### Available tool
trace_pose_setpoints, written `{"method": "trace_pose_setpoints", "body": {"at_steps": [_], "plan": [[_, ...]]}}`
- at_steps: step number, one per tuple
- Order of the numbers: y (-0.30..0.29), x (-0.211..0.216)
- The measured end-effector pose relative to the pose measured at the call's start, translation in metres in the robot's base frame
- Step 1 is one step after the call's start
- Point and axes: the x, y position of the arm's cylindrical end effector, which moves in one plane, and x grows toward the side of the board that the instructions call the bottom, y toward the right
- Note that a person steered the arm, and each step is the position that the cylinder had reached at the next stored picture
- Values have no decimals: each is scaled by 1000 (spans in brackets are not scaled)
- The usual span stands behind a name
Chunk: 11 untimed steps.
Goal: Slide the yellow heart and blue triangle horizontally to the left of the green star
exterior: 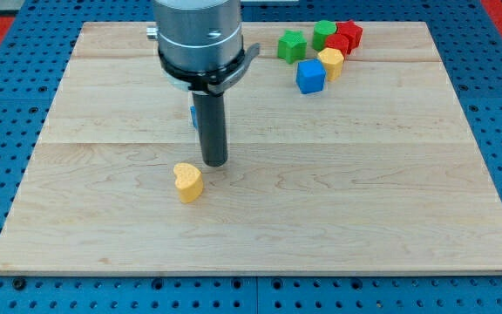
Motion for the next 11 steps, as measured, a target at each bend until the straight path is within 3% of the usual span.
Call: {"method": "trace_pose_setpoints", "body": {"at_steps": [1, 4, 6, 7, 8, 9, 10, 11], "plan": [[-4, -24], [-25, -160], [-46, -209], [-51, -164], [-14, -64], [67, 30], [20, 77], [-43, 45]]}}
